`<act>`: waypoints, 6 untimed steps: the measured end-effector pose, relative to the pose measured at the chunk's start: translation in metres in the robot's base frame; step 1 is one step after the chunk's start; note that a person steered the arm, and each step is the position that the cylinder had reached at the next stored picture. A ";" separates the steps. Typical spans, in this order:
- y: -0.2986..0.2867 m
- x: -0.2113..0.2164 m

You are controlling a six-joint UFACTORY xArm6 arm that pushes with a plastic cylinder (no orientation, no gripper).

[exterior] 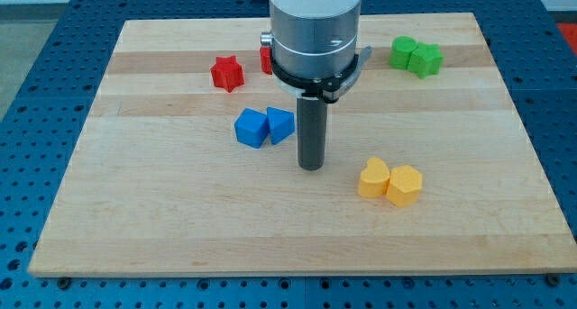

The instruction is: Separate the blue blocks

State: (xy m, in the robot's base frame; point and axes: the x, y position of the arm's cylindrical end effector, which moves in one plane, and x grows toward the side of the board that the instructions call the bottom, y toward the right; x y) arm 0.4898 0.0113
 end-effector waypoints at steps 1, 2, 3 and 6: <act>-0.003 0.000; -0.004 0.000; 0.012 -0.021; -0.064 -0.049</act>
